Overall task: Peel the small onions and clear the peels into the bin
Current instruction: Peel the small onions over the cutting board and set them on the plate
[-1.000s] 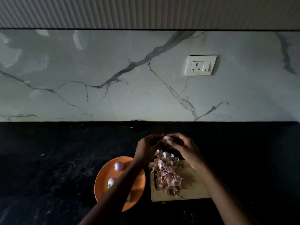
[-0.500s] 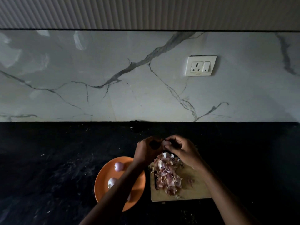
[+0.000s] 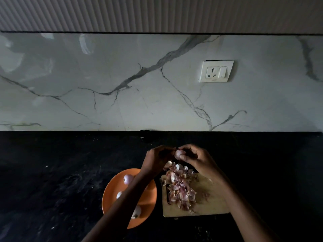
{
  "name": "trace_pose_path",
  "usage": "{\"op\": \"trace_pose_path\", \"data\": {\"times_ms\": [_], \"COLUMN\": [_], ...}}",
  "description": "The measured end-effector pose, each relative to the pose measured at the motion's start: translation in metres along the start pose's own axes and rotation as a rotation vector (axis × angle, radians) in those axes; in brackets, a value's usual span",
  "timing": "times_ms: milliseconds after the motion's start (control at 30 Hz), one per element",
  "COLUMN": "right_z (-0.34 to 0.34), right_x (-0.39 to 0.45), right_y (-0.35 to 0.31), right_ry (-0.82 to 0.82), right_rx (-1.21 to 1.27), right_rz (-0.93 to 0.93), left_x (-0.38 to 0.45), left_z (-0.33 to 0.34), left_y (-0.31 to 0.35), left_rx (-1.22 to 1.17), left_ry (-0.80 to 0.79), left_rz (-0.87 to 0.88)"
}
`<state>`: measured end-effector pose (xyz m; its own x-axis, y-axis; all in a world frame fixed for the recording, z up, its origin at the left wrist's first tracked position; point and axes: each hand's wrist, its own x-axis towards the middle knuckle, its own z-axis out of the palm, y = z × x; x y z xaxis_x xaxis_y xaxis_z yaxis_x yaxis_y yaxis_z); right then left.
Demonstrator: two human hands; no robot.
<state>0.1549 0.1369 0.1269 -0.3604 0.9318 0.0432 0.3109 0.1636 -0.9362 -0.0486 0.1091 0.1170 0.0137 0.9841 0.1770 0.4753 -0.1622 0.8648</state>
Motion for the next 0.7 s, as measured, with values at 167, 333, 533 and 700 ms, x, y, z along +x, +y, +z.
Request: {"op": "trace_pose_path", "data": {"times_ms": [167, 333, 533, 700], "right_z": [-0.0016, 0.0002, 0.0043, 0.007], "right_x": [-0.001, -0.0026, -0.0043, -0.007], "right_y": [0.0007, 0.0016, -0.0001, 0.0005], "right_ry": [-0.04, -0.035, -0.004, 0.005], "right_rx": [-0.053, -0.102, -0.093, -0.021], "right_rz": [0.02, 0.021, 0.029, 0.033], "left_x": [-0.0005, 0.0003, -0.0013, -0.0003], "left_z": [-0.0004, -0.0013, 0.0007, 0.0027], "left_y": [0.0012, 0.0003, -0.0026, -0.0052], "left_rx": [0.098, 0.138, 0.213, 0.168], "left_ry": [-0.001, -0.018, -0.01, 0.022], "left_rz": [0.032, 0.037, 0.122, 0.034]}}
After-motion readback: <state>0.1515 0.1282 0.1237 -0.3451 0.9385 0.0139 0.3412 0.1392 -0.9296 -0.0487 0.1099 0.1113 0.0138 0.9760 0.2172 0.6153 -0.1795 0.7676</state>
